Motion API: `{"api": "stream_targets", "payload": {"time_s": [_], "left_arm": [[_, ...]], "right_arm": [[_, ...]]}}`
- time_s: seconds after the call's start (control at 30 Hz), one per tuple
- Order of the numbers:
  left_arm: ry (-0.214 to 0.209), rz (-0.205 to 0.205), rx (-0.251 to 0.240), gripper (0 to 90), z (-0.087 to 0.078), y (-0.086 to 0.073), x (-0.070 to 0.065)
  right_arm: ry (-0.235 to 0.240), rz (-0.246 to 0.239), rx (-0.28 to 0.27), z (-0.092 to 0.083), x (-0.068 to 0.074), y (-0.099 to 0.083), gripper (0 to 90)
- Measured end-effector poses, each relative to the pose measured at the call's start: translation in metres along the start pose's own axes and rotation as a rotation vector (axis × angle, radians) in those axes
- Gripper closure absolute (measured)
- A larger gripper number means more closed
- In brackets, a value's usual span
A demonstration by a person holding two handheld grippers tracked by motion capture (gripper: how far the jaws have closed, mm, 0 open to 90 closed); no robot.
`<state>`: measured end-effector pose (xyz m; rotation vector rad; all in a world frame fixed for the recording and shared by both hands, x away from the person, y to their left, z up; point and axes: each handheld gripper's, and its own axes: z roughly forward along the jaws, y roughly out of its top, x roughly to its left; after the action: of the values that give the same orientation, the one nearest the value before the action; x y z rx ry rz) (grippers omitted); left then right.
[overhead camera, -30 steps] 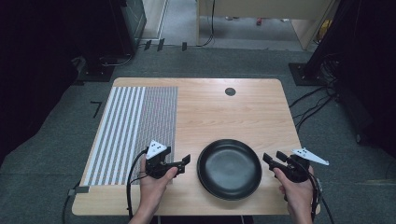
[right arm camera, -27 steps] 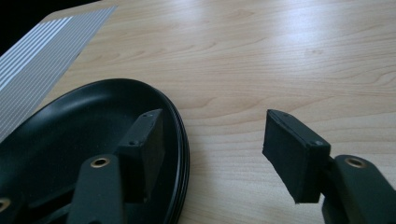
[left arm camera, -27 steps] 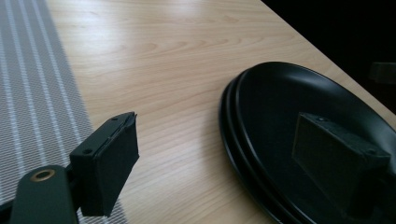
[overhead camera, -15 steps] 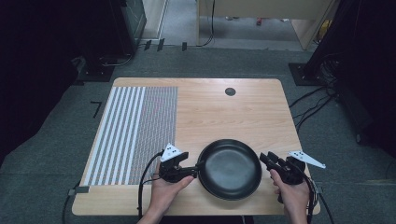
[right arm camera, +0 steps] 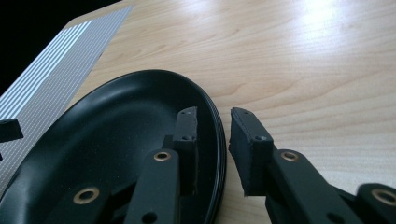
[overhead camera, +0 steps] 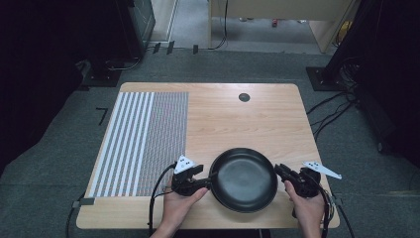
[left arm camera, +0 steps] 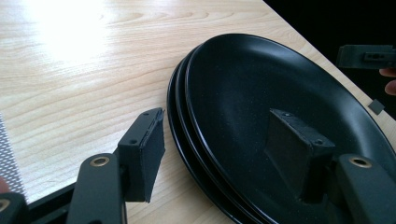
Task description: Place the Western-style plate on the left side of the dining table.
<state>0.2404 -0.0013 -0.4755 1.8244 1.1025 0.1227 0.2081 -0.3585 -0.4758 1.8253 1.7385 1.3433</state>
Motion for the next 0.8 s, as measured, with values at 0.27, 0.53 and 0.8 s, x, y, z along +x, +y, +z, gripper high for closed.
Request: {"api": "stream_targets", "payload": {"time_s": [0.27, 0.53, 0.8], "left_arm": [[-0.021, 0.015, 0.005, 43.1, 0.002, -0.003, -0.001], [-0.016, 0.038, 0.037, 48.8, 0.007, -0.005, -0.004], [0.002, 0.036, 0.105, 50.1, 0.016, -0.013, -0.005]], "right_arm": [[-0.013, 0.026, 0.018, 0.004, -0.004, -0.004, 75.1], [0.003, 0.060, 0.067, 0.007, -0.004, -0.009, 81.4], [-0.010, 0.061, 0.072, 0.008, -0.003, -0.009, 85.2]]}}
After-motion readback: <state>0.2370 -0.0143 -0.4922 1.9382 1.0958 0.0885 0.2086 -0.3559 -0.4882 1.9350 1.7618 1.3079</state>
